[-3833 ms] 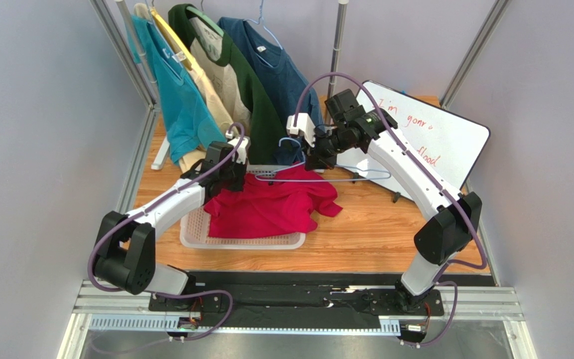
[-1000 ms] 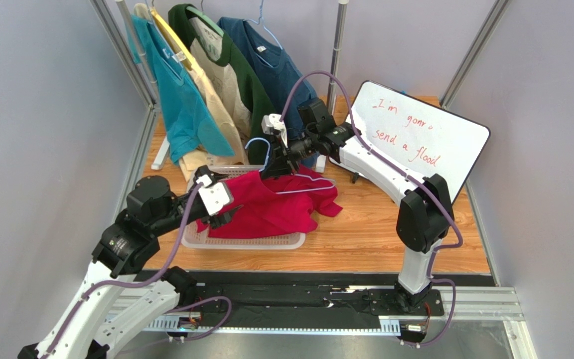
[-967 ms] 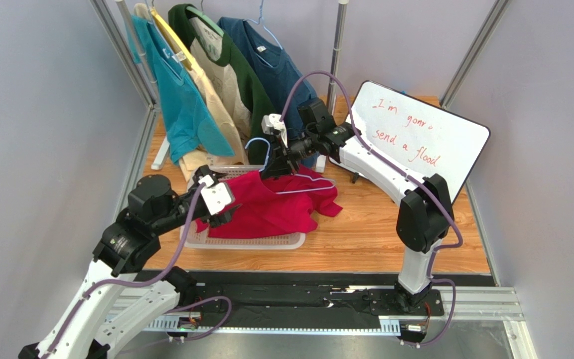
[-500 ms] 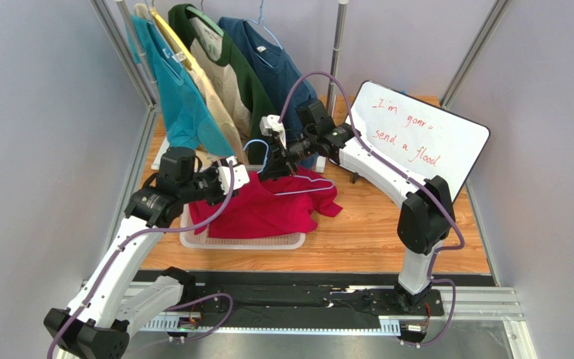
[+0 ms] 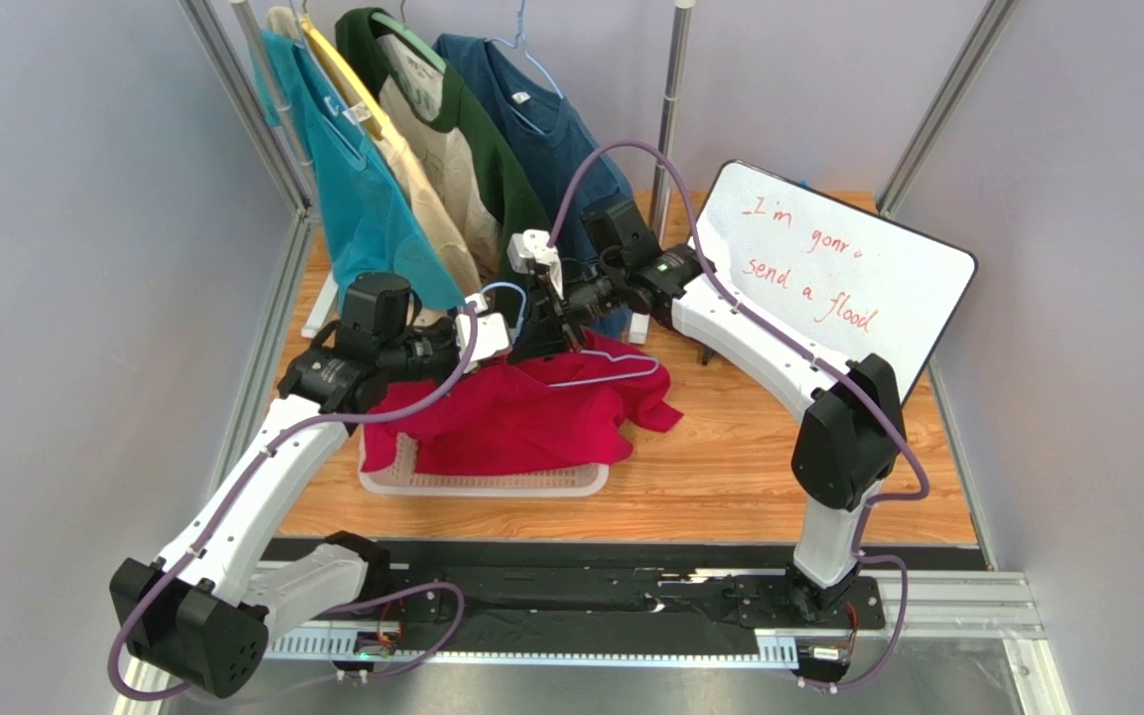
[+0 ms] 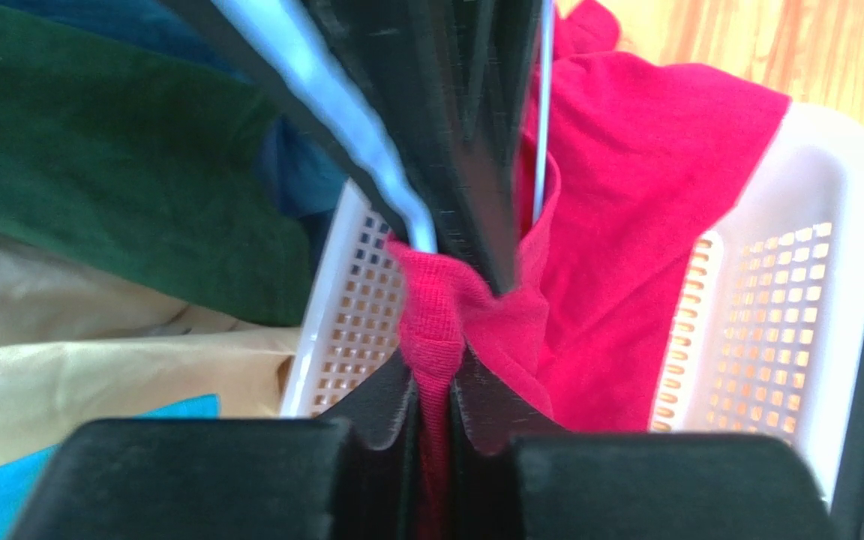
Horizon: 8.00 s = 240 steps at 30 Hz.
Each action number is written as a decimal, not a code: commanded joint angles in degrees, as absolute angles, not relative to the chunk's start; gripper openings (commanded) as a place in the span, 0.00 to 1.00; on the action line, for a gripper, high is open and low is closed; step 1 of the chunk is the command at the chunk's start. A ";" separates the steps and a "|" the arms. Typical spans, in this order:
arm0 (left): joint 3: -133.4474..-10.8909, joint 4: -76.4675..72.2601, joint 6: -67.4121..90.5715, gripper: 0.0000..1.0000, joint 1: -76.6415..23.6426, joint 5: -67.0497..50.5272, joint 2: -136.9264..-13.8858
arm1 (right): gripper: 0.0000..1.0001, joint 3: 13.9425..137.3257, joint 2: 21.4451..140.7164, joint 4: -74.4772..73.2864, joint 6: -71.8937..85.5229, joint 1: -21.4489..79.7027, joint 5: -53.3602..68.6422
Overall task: Place the t-shirt on the hanger
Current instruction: Place the T-shirt on the hanger, then place the hanger at the clothesline.
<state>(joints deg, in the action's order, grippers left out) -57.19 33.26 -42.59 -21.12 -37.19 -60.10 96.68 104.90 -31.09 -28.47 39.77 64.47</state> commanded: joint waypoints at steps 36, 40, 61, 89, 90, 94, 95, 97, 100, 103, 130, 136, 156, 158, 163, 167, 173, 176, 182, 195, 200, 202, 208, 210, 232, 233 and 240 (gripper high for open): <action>-53.70 35.51 -48.35 0.00 -20.84 -40.52 -48.44 | 0.14 104.25 109.70 -61.08 -23.73 37.45 12.57; -51.95 30.51 -40.01 0.00 -16.45 -39.82 -45.10 | 0.00 99.24 104.78 -60.39 -23.12 32.36 12.66; -59.31 25.14 -37.09 0.00 -22.75 -32.70 -54.66 | 0.00 106.60 93.34 -64.24 -18.46 34.61 26.80; -56.16 12.74 -25.75 0.00 -24.96 -45.35 -49.13 | 0.75 109.34 82.35 -68.20 -45.43 40.25 29.79; -56.68 12.92 -25.84 0.00 -24.96 -45.61 -49.22 | 0.69 109.60 82.88 -69.25 -45.70 40.95 29.97; -58.79 15.90 -28.56 0.00 -25.57 -46.76 -49.83 | 0.49 108.99 84.99 -70.23 -45.97 42.10 31.55; -59.23 16.78 -29.43 0.00 -26.27 -46.84 -50.10 | 0.45 108.72 85.77 -69.96 -45.88 42.36 31.81; -60.38 18.63 -31.10 0.00 -26.89 -46.58 -50.53 | 0.37 108.63 86.48 -68.38 -45.53 42.98 31.99; -61.70 19.60 -30.85 0.00 -27.68 -45.79 -51.24 | 0.32 110.73 88.41 -67.59 -44.65 44.12 31.99; -62.75 20.04 -30.50 0.00 -27.86 -45.09 -51.59 | 0.12 111.97 89.73 -67.67 -44.38 45.17 30.94; -83.92 44.83 -33.66 0.90 -18.34 -45.63 -55.27 | 0.00 111.88 80.77 -61.70 -35.86 33.22 39.90; -91.31 44.03 -35.86 0.85 -24.42 -41.83 -62.66 | 0.00 116.28 79.90 -62.05 -32.61 33.66 40.70; -86.75 38.67 -32.08 0.00 -26.19 -39.64 -62.49 | 0.69 102.92 68.03 -75.23 -33.40 27.96 31.81; -86.14 37.89 -30.42 0.00 -26.19 -40.16 -62.58 | 0.77 104.67 68.38 -73.75 -29.13 27.16 34.44; -85.17 33.67 -25.67 0.00 -26.19 -40.43 -62.67 | 0.80 101.08 67.33 -56.05 -12.16 27.60 43.13; -84.99 32.44 -23.82 0.00 -26.19 -40.25 -62.75 | 0.63 99.67 68.46 -45.36 -2.56 28.56 46.05; -84.90 30.94 -21.89 0.00 -26.19 -40.43 -62.84 | 0.60 99.32 72.50 -42.89 -1.66 32.34 47.20; -85.17 30.50 -21.18 0.00 -26.19 -40.52 -63.02 | 0.60 100.02 74.43 -44.90 -5.79 34.89 44.74; -85.69 30.23 -20.48 0.00 -26.19 -40.35 -62.84 | 0.42 102.04 76.73 -47.46 -8.35 36.39 43.50; -87.27 27.16 -11.17 0.82 -26.10 -35.07 -63.63 | 0.00 103.71 66.19 -47.90 -0.62 26.20 37.19; -88.15 21.72 -7.30 0.99 -26.02 -31.56 -63.02 | 0.00 107.57 59.78 -47.29 -0.35 19.18 24.92; -88.42 20.48 -5.54 0.99 -25.93 -30.85 -63.19 | 0.00 111.43 58.54 -47.20 -2.01 18.55 19.37; -88.59 19.16 -5.27 0.99 -26.01 -31.55 -64.95 | 0.00 124.08 57.92 -39.83 -10.35 18.46 -7.71; -88.51 19.34 -5.19 0.99 -26.02 -32.08 -65.56 | 0.00 125.94 58.53 -38.15 -12.91 18.46 -9.49; -79.54 18.63 -8.70 0.95 -26.02 -34.97 -66.18 | 0.00 120.24 61.43 -38.67 -14.68 18.46 -7.30; -79.45 18.20 -8.44 0.95 -26.02 -35.42 -66.70 | 0.00 119.89 62.22 -38.50 -14.42 18.46 -7.12; -82.25 9.50 -6.60 0.91 -27.16 -34.11 -73.29 | 0.00 123.74 69.42 -34.64 -7.13 18.54 -0.81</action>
